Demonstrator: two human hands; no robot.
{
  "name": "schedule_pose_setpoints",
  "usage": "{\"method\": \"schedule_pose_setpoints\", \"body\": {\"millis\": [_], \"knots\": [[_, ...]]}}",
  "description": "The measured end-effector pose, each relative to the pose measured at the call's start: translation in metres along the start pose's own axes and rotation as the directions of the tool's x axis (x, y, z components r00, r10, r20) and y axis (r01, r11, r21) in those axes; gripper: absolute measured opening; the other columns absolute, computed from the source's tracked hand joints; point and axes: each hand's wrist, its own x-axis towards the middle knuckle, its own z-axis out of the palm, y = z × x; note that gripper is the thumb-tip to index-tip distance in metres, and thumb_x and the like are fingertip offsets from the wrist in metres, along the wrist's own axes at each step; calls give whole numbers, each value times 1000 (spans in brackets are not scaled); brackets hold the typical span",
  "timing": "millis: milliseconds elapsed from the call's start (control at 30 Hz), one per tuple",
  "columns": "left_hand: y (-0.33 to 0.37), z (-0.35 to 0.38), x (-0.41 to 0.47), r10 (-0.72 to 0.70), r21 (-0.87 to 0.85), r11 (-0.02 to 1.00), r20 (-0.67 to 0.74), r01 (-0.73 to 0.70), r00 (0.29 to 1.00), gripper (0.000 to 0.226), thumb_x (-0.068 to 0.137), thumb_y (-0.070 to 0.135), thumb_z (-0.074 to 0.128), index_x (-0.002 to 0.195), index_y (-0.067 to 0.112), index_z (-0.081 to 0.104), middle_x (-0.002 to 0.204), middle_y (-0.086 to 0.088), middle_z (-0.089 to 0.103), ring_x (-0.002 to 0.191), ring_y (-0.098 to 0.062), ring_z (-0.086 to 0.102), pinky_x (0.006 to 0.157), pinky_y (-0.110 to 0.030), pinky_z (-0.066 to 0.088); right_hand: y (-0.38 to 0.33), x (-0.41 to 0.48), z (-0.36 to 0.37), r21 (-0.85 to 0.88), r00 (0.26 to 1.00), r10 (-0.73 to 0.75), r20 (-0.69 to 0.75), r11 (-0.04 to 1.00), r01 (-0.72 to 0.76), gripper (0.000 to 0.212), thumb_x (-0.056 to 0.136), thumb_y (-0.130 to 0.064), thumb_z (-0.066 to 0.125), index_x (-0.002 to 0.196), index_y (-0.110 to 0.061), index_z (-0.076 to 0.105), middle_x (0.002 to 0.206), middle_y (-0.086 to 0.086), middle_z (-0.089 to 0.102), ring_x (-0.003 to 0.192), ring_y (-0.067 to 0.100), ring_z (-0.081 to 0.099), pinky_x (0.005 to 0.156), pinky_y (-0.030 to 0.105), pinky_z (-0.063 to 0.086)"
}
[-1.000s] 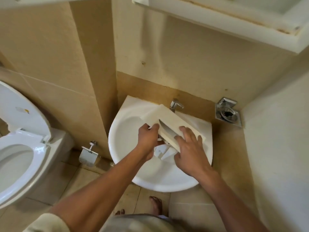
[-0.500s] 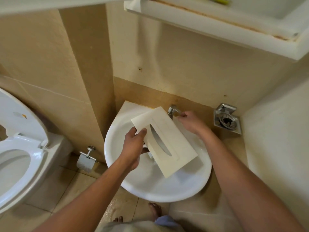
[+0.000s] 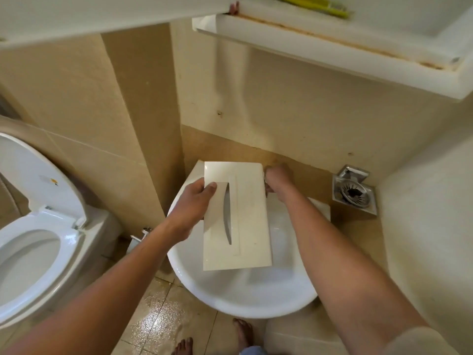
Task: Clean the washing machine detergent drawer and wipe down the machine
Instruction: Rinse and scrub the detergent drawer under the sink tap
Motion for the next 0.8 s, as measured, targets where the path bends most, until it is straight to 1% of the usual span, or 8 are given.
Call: {"method": "schedule_pose_setpoints", "body": {"millis": [67,200,300,367,467,533,667,800], "knots": [[6,-7,2,-16,-35,999,10,16,1000,28,107,32,44,128,24,60,118,-3,69,110,-25,65,86,-43,57,-2,-4,-12,150,990,68,121,985,-86,13,81,-13,50,79,-13,63,86,11,66,69,25,63,64,35,53],[9,-8,-1,-84,-137,987,30,87,996,28,107,28,45,129,22,61,119,-3,71,111,-28,66,79,-40,57,16,-35,-43,215,946,127,297,957,-196,25,97,-42,50,104,-23,65,111,3,67,91,24,62,75,36,50],[1,-12,-13,-175,-388,907,13,166,985,30,107,19,45,135,17,56,122,-9,69,111,-31,65,79,-46,58,53,-74,-50,328,978,183,104,922,-208,35,100,-45,51,121,-18,61,118,3,66,103,23,65,92,44,52],[-12,-16,-26,-247,-601,771,25,212,969,32,105,10,46,136,14,53,125,-15,65,112,-35,64,73,-52,60,85,-113,-41,404,957,287,48,870,-282,44,97,-49,54,125,-15,59,120,5,64,105,27,63,91,46,53],[-35,-17,-44,-297,-781,567,101,261,949,35,101,-1,46,135,8,52,126,-23,64,108,-41,68,70,-57,61,115,-171,-13,550,846,437,307,643,-532,70,87,-63,60,128,-7,53,124,17,59,106,42,64,89,54,55],[-50,-13,-58,-299,-796,522,164,305,940,37,98,-5,46,133,4,53,122,-26,68,105,-43,70,71,-58,61,115,-194,3,629,774,360,521,450,-634,83,79,-72,61,125,-3,56,125,27,62,107,49,65,95,62,51],[-77,-10,-86,-261,-766,504,305,399,916,39,92,-12,45,126,2,57,118,-24,71,103,-41,71,72,-57,61,93,-210,7,778,859,268,436,368,-510,60,85,-66,60,107,-13,77,108,19,73,93,38,70,88,51,53],[-108,-29,-92,-258,-667,536,455,518,853,52,84,-18,49,132,1,57,132,-25,64,116,-43,65,85,-65,55,94,-228,1,729,868,336,366,476,-491,28,80,-37,75,83,-10,80,91,15,76,77,31,72,83,43,57]]}}
